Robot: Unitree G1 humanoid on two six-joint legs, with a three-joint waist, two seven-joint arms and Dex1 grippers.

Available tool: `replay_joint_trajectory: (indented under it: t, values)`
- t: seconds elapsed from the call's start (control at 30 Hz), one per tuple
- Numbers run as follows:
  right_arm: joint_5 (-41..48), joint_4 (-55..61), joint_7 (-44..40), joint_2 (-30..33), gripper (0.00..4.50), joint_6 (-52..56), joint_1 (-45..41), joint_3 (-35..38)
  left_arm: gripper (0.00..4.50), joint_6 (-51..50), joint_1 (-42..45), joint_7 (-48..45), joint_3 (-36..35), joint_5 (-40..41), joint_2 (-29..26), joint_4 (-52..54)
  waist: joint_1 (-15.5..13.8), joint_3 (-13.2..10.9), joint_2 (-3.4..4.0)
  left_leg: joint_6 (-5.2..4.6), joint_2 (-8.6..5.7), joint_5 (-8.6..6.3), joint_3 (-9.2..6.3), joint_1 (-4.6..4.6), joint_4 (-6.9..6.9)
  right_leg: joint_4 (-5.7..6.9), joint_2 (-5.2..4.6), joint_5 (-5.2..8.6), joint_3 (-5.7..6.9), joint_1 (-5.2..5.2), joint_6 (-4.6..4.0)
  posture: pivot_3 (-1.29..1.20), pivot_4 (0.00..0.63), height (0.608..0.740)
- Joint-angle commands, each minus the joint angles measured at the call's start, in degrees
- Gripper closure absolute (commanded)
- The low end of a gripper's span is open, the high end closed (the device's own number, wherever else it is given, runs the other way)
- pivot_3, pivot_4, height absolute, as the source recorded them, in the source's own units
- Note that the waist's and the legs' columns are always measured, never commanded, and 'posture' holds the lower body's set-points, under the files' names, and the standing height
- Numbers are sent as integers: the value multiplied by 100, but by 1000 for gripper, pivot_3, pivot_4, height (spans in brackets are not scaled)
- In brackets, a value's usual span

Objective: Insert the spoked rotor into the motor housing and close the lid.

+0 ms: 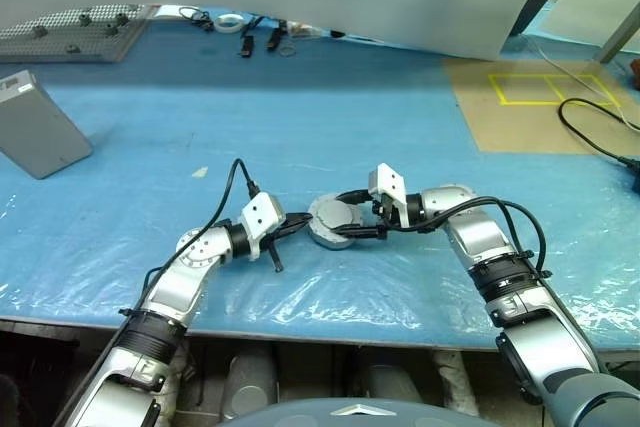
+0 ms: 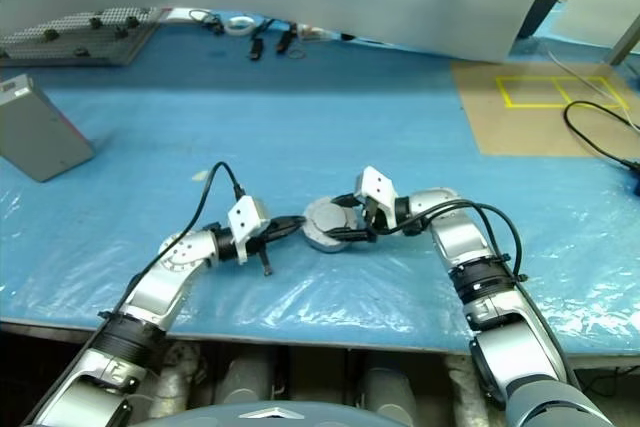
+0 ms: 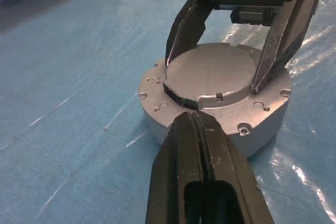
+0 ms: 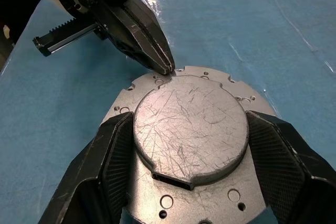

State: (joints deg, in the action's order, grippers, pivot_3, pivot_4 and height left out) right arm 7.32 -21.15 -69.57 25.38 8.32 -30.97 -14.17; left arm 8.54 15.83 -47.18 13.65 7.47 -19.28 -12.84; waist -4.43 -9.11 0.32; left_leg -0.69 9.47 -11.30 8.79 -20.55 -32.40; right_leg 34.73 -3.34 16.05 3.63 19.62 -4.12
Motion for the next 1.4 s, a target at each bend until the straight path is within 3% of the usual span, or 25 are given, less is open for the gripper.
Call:
replay_joint_trajectory:
  t: [0.03, 0.23, 0.57, 1.13, 1.3, 1.4]
  values:
    - [-221, -282, 9, 70, 1507, 326, 249, -244, 4500, 106, 19, 2, 205, -280, 124, -474, -28, 0, -1, 0, 0, 0, 0, 10, 1, -3, 0, 1, 0, -10, 1, 0, 150, 740]
    - [-225, -319, 6, 83, 1507, 329, 214, -251, 4500, 298, 41, -134, 297, -434, 79, -656, -86, 4, -6, 2, -1, 0, 0, 51, 25, -16, 1, 21, -3, -41, 36, 0, 150, 740]
    - [-161, -159, -97, 79, 1507, 424, 272, -264, 4500, -180, -216, -830, 439, -166, -161, 147, -83, 11, -18, 4, -4, -1, 10, 49, 68, -41, 2, 12, -4, -31, 13, 0, 150, 740]
    - [-160, 44, -134, 110, 1507, 442, 358, -277, 4500, -728, -173, -620, 416, -259, -210, 784, -76, 11, -17, 12, -5, 6, 30, 48, 131, -102, 4, 10, -4, -29, 11, 0, 150, 740]
    - [-143, 66, -116, 118, 20, 453, 355, -251, 4500, -676, -127, -560, 400, -276, -176, 713, -78, 11, -17, 11, -5, 6, 30, 48, 131, -102, 3, 10, -4, -29, 11, 0, 150, 740]
    - [0, 235, -288, 158, 20, 622, 357, -241, 4500, -649, -124, -546, 395, -281, -166, 693, -80, 11, -17, 11, -5, 6, 30, 47, 131, -102, 3, 10, -4, -29, 11, 0, 150, 740]
